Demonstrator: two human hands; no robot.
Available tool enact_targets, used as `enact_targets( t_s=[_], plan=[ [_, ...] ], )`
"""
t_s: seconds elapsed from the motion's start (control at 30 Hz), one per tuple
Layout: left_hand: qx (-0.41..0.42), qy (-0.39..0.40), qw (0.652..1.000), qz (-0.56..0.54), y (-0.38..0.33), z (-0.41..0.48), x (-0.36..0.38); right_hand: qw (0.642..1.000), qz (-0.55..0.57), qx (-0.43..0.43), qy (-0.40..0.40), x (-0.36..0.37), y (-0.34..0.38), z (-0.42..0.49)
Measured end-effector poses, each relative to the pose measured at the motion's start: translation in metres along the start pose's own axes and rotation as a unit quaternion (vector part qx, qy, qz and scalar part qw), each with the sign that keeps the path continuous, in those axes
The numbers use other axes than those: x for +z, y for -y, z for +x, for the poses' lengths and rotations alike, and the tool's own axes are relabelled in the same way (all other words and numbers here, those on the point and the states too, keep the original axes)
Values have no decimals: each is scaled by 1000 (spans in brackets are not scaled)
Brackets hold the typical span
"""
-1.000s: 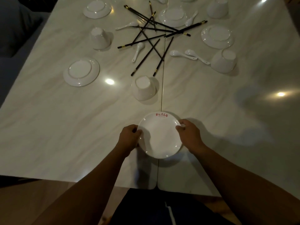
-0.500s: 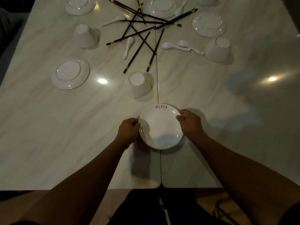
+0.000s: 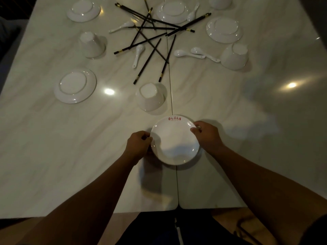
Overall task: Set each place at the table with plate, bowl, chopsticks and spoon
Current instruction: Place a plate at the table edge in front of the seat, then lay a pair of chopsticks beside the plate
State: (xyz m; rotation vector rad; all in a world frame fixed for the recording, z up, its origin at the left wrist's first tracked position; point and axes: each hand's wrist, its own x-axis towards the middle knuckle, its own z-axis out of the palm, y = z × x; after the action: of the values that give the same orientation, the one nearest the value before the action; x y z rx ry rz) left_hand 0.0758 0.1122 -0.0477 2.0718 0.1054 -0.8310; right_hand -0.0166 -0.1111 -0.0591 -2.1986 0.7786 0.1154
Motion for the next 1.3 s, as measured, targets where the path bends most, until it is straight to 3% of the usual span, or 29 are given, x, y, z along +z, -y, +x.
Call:
enact_targets(
  t_s=[0.27, 0.43, 0.57, 0.9, 1.03, 1.17, 1.3],
  plan=[
    [75, -97, 983, 138, -10, 31, -39, 999, -13, 6, -39, -21, 12, 55],
    [108, -139, 973, 152, -37, 83, -66, 999, 4, -34, -33, -13, 55, 128],
    [152, -162, 961, 167, -67, 131, -81, 997, -49, -62, -7, 11, 99, 190],
    [209, -150, 929, 265, -100, 212, -77, 990, -135, 11, 25, 37, 138, 252],
    [193, -140, 923, 301, -111, 220, -70, 993, -106, 28, 42, 31, 128, 248],
    [163, -150, 940, 261, -118, 214, -66, 995, -68, 39, 54, 19, 115, 230],
    [150, -146, 946, 247, -118, 201, -74, 984, 115, 101, 94, 5, 108, 198]
  ],
)
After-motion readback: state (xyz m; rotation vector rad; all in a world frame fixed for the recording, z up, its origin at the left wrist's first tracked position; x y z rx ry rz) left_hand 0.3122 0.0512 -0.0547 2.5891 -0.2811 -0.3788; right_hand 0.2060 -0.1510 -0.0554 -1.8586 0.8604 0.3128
